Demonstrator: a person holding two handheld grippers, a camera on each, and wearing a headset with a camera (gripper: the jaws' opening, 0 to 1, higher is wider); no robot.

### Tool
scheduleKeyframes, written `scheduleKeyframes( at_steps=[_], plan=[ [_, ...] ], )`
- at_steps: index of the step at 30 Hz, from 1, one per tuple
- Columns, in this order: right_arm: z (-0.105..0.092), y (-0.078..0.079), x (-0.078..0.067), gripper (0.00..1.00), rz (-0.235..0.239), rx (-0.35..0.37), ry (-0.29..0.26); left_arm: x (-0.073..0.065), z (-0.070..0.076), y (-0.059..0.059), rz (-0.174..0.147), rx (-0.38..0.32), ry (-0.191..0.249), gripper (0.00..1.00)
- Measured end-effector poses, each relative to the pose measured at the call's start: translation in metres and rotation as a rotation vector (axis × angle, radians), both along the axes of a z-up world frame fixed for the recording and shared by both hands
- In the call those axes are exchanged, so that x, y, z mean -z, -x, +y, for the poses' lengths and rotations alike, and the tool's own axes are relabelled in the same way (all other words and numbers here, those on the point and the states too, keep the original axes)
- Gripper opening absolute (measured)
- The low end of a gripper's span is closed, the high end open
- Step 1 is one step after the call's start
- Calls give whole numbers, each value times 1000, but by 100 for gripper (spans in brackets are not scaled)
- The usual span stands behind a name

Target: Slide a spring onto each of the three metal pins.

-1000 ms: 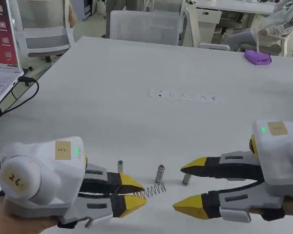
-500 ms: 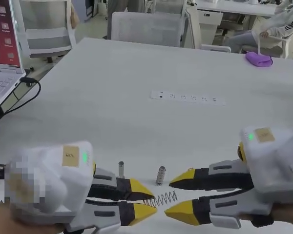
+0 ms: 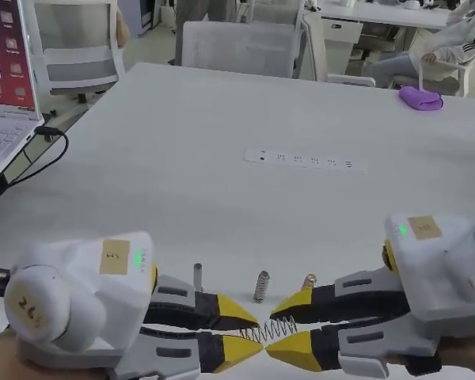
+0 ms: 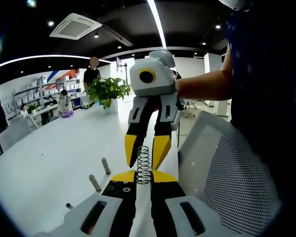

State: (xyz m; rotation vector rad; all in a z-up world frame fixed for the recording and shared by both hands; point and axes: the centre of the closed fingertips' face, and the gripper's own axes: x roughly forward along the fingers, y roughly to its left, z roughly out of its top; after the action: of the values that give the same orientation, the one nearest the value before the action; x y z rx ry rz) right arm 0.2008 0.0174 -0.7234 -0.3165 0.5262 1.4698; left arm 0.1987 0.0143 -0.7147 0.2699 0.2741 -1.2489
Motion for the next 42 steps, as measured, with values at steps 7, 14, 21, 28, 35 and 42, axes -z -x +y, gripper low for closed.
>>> scheduleKeyframes(
  at_steps=[7,14,21,28,35,42],
  plan=[
    [1,1,0,11,15,-10,10,1,0,0,-3,3,-1,3],
    [3,3,-5,11,17,-27,20,4,-2,1,3,6,-2,3],
    [5,4,-5,11,14,-55,62,7,-3,1,6,8,-10,2],
    [7,3,-7,10,0,-96,127,7,-3,-1,5,-1,-6,2],
    [8,6,-6,9,-27,-167,230,8,-4,-2,2,-5,-6,2],
    [8,6,-6,8,-36,-211,303,7,-5,-3,3,-7,-1,2]
  ],
)
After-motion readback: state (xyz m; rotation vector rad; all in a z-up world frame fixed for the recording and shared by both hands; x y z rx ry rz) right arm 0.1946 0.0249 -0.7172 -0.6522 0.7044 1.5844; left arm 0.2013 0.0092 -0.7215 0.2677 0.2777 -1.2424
